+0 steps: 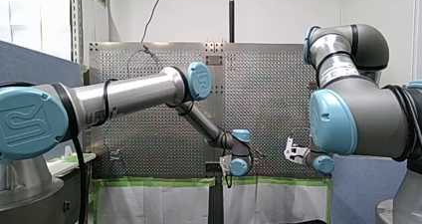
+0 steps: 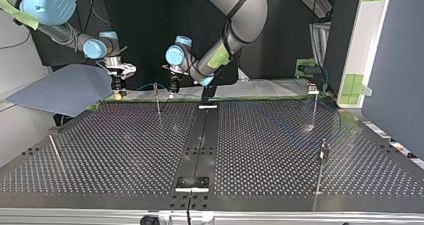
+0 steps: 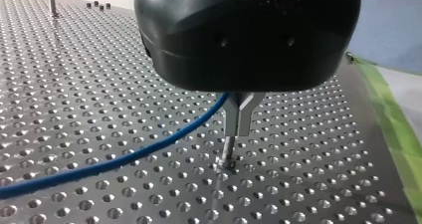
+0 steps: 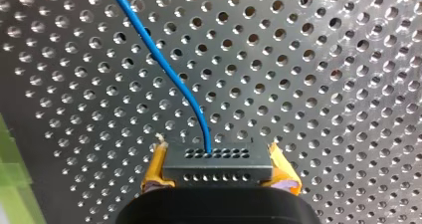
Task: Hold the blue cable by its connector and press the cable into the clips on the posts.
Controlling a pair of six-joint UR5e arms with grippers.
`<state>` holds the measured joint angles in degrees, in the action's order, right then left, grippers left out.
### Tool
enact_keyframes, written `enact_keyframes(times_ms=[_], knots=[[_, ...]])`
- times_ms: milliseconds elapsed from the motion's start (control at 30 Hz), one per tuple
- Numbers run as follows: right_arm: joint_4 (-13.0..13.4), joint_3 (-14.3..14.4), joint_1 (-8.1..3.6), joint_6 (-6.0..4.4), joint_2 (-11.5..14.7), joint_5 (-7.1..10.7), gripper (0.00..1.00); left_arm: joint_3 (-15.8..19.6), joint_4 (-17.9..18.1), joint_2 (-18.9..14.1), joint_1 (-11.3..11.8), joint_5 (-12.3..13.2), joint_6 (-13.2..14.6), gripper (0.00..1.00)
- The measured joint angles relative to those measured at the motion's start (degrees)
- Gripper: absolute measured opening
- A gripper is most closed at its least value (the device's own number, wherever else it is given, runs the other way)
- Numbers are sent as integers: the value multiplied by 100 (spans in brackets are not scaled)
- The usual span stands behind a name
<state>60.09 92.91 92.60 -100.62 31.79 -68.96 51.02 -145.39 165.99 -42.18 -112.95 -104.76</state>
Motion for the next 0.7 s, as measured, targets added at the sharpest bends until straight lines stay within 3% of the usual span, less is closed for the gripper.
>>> enact_keyframes(times_ms=[700], knots=[[-96,-341,24,-47,-18,56,0,-378,-6,51,190,-91,-15,0]])
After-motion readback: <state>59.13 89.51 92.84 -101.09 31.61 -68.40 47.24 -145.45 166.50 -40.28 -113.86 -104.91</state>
